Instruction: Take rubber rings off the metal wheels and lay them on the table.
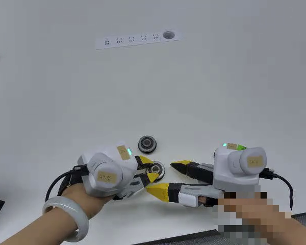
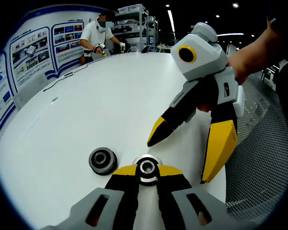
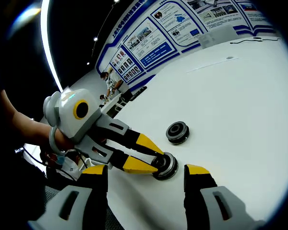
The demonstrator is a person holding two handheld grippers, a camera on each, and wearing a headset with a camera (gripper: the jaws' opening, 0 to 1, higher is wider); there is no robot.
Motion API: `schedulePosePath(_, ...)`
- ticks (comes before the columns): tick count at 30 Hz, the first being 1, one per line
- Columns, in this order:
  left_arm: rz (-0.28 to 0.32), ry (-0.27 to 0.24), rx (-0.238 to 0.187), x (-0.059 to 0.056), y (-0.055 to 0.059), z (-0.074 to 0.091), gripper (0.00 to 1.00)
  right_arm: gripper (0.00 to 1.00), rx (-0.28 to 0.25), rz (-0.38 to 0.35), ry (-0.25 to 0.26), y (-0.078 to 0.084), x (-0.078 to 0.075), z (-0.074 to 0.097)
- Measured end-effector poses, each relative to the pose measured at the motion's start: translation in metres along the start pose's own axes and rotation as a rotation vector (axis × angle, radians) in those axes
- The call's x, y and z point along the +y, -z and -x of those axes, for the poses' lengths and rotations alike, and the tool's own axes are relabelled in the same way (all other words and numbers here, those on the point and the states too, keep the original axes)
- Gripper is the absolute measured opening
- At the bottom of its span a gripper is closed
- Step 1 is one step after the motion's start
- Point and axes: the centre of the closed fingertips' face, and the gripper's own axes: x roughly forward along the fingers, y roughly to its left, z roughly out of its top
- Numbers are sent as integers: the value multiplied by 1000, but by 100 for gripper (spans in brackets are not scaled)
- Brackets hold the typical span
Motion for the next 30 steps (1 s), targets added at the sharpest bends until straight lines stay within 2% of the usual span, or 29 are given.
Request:
schedulePosePath(19,-49,10,13,0,1,0,13,65,-22,-34,-13,-3,0,-5)
schedulePosePath(30,-30,7,11,0,2,0,12,64,-37,-63,-21,-3,0,-6)
